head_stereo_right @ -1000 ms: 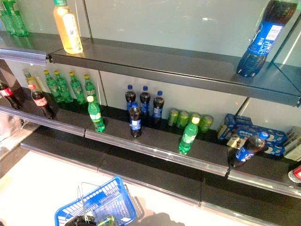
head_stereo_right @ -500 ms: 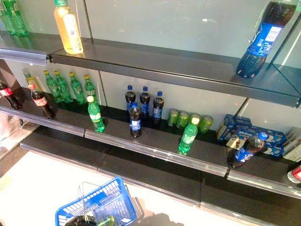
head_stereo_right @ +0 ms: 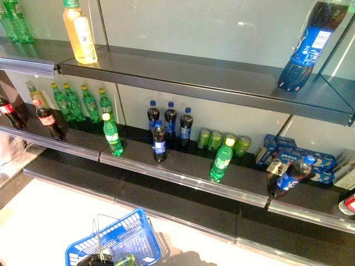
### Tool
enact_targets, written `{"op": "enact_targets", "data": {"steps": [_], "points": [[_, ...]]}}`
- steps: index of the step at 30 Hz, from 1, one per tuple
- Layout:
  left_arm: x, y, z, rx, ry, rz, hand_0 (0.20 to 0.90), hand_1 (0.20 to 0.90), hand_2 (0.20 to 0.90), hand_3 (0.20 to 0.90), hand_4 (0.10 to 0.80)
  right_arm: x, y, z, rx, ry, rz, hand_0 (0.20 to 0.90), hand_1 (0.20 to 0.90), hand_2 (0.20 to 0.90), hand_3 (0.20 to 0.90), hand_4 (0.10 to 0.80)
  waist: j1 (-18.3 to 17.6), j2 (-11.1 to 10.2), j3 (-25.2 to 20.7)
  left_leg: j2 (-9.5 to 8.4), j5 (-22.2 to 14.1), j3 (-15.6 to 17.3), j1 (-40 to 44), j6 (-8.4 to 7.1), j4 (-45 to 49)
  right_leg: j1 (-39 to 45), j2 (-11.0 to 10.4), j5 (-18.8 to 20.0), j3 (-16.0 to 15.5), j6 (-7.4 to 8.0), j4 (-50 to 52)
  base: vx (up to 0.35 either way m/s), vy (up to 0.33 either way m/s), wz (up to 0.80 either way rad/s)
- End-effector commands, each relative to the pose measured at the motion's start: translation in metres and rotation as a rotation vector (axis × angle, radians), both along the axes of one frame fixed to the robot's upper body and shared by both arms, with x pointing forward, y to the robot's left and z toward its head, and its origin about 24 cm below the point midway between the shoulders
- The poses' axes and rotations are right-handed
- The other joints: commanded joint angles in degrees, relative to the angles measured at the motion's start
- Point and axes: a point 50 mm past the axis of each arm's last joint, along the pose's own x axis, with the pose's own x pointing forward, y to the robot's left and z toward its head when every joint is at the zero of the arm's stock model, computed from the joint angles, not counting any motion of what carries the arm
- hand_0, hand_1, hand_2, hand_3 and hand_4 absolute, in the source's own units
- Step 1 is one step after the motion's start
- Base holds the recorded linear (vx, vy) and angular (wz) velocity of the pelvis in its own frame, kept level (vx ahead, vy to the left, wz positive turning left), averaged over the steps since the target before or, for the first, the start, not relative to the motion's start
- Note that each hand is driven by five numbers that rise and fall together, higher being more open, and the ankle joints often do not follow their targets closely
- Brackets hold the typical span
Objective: Pick up the drink and place into the basket.
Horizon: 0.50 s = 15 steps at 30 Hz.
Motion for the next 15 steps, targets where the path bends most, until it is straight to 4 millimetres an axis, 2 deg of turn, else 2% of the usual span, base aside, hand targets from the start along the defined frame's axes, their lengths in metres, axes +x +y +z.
{"op": "enact_targets", "data": {"steps": [1, 5, 6, 7, 8, 9, 10, 11, 12, 13, 14, 15], "points": [[0.051, -0.02, 0.014, -0.081, -0.193, -0.155, 0.3, 0.3, 0.3, 0.2, 0.1, 0.028, -0.013, 0.008, -0.043, -0.101, -0.073, 0.9, 0.9, 0.9, 0.9, 0.8, 1.74, 2.18, 4.36, -6.31, -9.27, 0.67, 6.07, 6.23, 0.37, -8.07, 3.2, 8.28, -1.61, -2.21, 0.74, -0.088, 0.125, -0.13], [0.06, -0.018, 0.017, -0.07, -0.21, -0.177, 0.3, 0.3, 0.3, 0.2, 0.1, 0.029, -0.012, 0.008, -0.045, -0.129, -0.119, 0.9, 0.9, 0.9, 0.9, 0.8, 0.24, 1.63, 5.93, -6.49, -9.27, 2.07, 4.98, 6.81, 0.37, -11.04, 2.58, 9.47, 0.41, -1.13, 1.97, -0.081, 0.078, -0.38], [0.065, -0.015, 0.02, -0.052, -0.222, -0.186, 0.3, 0.3, 0.3, 0.2, 0.1, 0.027, -0.01, 0.007, -0.042, -0.139, -0.136, 0.9, 0.9, 0.9, 0.9, 0.8, -0.87, 0.83, 6.97, -6.83, -9.48, 2.96, 4.47, 7.0, 0.37, -13.27, 2.16, 11.69, 1.74, 0.14, 1.63, -0.151, 0.037, -0.65], [0.067, -0.012, 0.021, -0.036, -0.226, -0.18, 0.3, 0.3, 0.3, 0.2, 0.1, 0.026, -0.008, 0.006, -0.038, -0.138, -0.119, 0.9, 0.9, 0.9, 0.9, 0.8, -1.27, 0.39, 7.49, -6.8, -9.57, 3.8, 4.33, 6.93, 0.37, -14.53, 1.87, 12.95, 1.46, 0.93, 1.43, -0.169, -0.005, -0.69], [0.066, -0.008, 0.022, -0.022, -0.231, -0.157, 0.3, 0.3, 0.3, 0.2, 0.1, 0.026, -0.007, 0.006, -0.035, -0.137, -0.094, 0.9, 0.9, 0.9, 0.9, 0.8, -1.22, 0.03, 7.86, -6.59, -9.71, 4.91, 4.47, 6.72, 0.37, -15.56, 1.33, 13.92, 0.02, 1.74, 1.64, -0.175, -0.072, -0.92], [0.066, -0.001, 0.024, -0.005, -0.238, -0.127, 0.3, 0.3, 0.3, 0.2, 0.1, 0.026, -0.006, 0.006, -0.03, -0.134, -0.06, 0.9, 0.9, 0.9, 0.9, 0.8, -0.77, -0.45, 8.38, -5.87, -9.58, 7.54, 4.74, 6.29, 0.4, -16.95, -0.35, 15.28, -4.01, 3.07, 3.22, -0.205, -0.095, -1.21], [0.066, 0.003, 0.026, 0.004, -0.246, -0.109, 0.3, 0.3, 0.3, 0.2, 0.1, 0.026, -0.005, 0.006, -0.027, -0.135, -0.043, 0.9, 0.9, 0.9, 0.9, 0.8, -0.12, -0.75, 8.72, -5.14, -9.5, 10.11, 5.05, 6.07, 0.53, -17.54, -1.95, 16.11, -7.13, 3.72, 5.04, -0.32, -0.128, -1.65], [0.067, 0.009, 0.028, 0.012, -0.263, -0.1, 0.3, 0.3, 0.3, 0.2, 0.1, 0.028, -0.007, 0.007, -0.028, -0.135, -0.036, 0.9, 0.9, 0.9, 0.9, 0.8, 0.89, -0.79, 8.59, -3.95, -9.31, 13.97, 5.13, 5.88, 0.61, -17.08, -4.28, 16.58, -11.75, 3.98, 6.88, -0.286, -0.115, -2.09], [0.067, 0.01, 0.029, 0.014, -0.266, -0.103, 0.3, 0.3, 0.3, 0.2, 0.1, 0.028, -0.008, 0.007, -0.031, -0.134, -0.044, 0.9, 0.9, 0.9, 0.9, 0.8, 1.22, -0.77, 8.42, -3.69, -9.19, 15.02, 5.05, 5.89, 0.62, -16.82, -4.87, 16.63, -12.84, 3.91, 7.46, -0.314, -0.141, -2.48], [0.068, 0.012, 0.03, 0.015, -0.272, -0.107, 0.3, 0.3, 0.3, 0.2, 0.1, 0.028, -0.012, 0.008, -0.036, -0.127, -0.058, 0.9, 0.9, 0.9, 0.9, 0.8, 1.9, -0.6, 7.78, -3.07, -8.85, 17.93, 4.88, 6.12, 0.53, -15.8, -6.35, 16.77, -15.75, 3.48, 9.25, -0.13, -0.097, -1.99], [0.068, 0.013, 0.031, 0.012, -0.27, -0.108, 0.3, 0.3, 0.3, 0.2, 0.1, 0.027, -0.013, 0.008, -0.035, -0.122, -0.065, 0.9, 0.9, 0.9, 0.9, 0.8, 2.19, -0.22, 7.37, -2.74, -10.16, 18.19, 5.54, 6.07, 0.52, -14.87, -6.94, 16.3, -16.36, 4.31, 10.84, -0.116, -0.122, -1.5], [0.069, 0.012, 0.031, 0.009, -0.271, -0.112, 0.3, 0.3, 0.3, 0.2, 0.1, 0.029, -0.014, 0.009, -0.033, -0.122, -0.064, 0.9, 0.9, 0.9, 0.9, 0.8, 2.35, -0.21, 7.19, -2.48, -10.15, 19.32, 5.76, 6.17, 0.48, -14.51, -7.41, 16.5, -17.63, 4.25, 11.91, -0.026, -0.11, -0.89]]}}
